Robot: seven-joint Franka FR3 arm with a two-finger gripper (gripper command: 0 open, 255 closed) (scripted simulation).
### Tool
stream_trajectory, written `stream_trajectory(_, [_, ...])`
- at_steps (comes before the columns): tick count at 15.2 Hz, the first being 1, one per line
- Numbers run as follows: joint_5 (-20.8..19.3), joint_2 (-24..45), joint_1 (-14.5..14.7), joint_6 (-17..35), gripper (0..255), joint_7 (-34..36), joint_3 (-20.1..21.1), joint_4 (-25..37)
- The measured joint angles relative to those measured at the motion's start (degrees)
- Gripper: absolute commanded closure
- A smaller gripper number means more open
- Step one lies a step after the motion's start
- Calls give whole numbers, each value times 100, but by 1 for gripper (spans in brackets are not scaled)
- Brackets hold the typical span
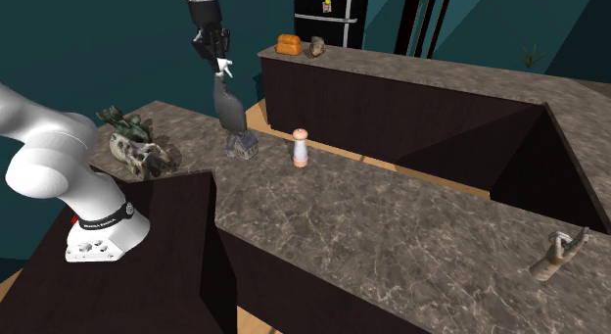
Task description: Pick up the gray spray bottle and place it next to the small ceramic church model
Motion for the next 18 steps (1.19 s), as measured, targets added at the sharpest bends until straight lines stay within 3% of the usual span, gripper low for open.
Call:
stream_trajectory(7, [432, -599, 382, -132, 255, 771, 552, -392])
stream_trajectory(18, [1097, -905, 867, -431, 255, 2196, 1643, -166])
